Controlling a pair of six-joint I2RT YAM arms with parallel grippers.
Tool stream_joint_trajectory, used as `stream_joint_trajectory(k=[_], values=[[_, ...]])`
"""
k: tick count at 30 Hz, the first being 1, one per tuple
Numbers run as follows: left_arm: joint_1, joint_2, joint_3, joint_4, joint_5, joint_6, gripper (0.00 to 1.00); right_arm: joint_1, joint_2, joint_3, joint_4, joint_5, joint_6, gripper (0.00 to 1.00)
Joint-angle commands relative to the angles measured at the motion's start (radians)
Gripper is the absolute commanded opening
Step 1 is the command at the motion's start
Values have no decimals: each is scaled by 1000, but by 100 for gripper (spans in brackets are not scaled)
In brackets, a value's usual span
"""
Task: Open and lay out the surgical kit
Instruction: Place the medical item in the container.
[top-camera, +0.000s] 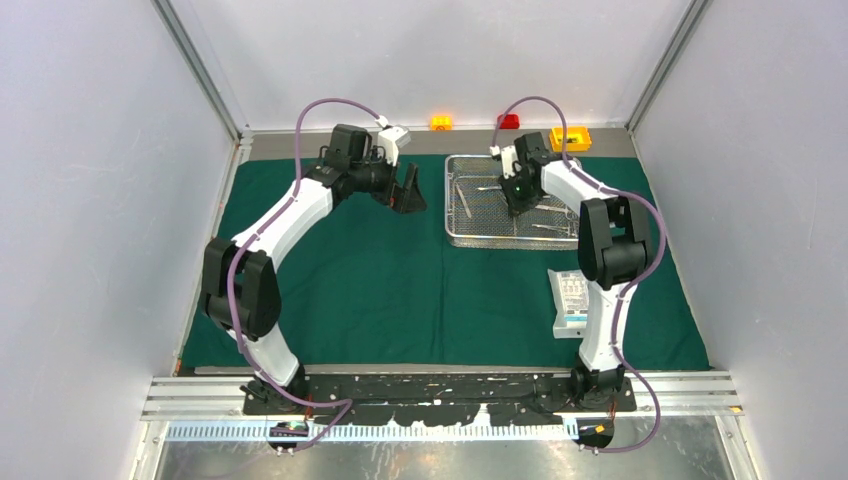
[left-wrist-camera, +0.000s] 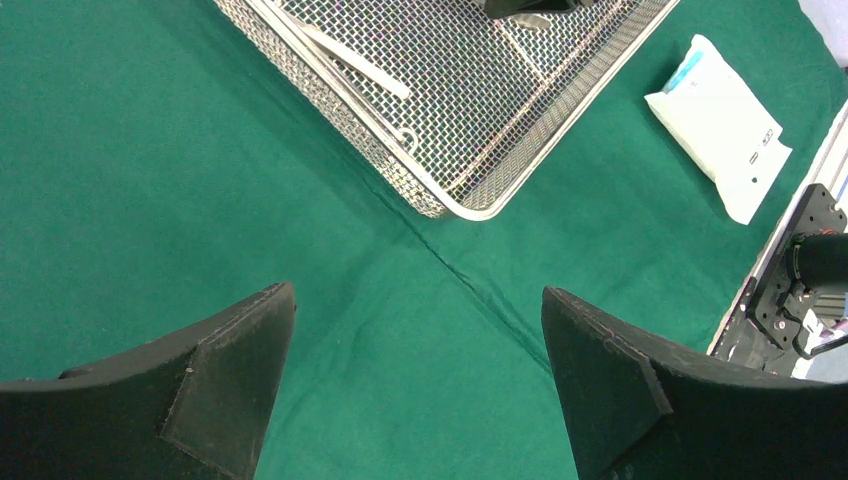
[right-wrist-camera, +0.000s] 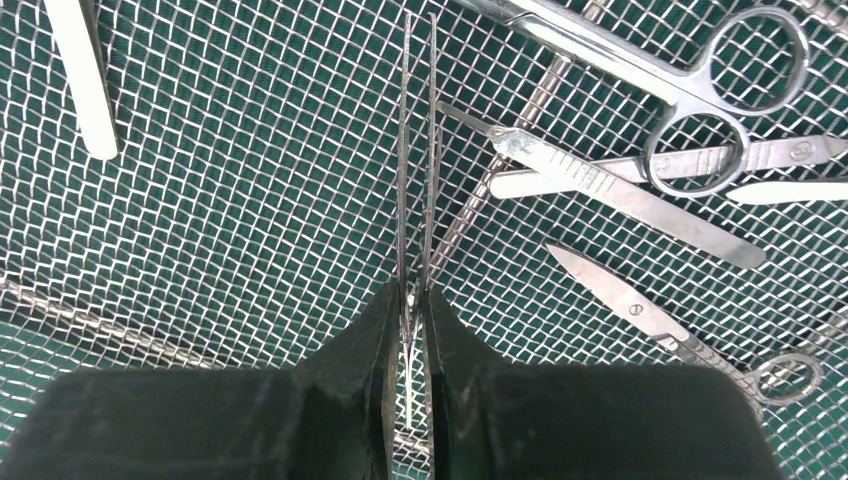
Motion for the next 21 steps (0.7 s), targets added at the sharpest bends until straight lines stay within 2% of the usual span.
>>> stream_joint_trajectory(k=[1, 14, 17, 21], values=[[3, -36, 10, 2, -3, 13, 96, -1, -96, 24, 1, 6, -10, 16], [3, -24, 28, -1, 2, 13, 96, -1, -138, 38, -16, 2, -19, 20], [3, -25, 27, -1, 2, 10, 96, -1, -117, 47, -19, -3, -18, 25], [3, -30, 27, -7, 1, 13, 96, 0, -93, 62, -15, 0, -13, 36]])
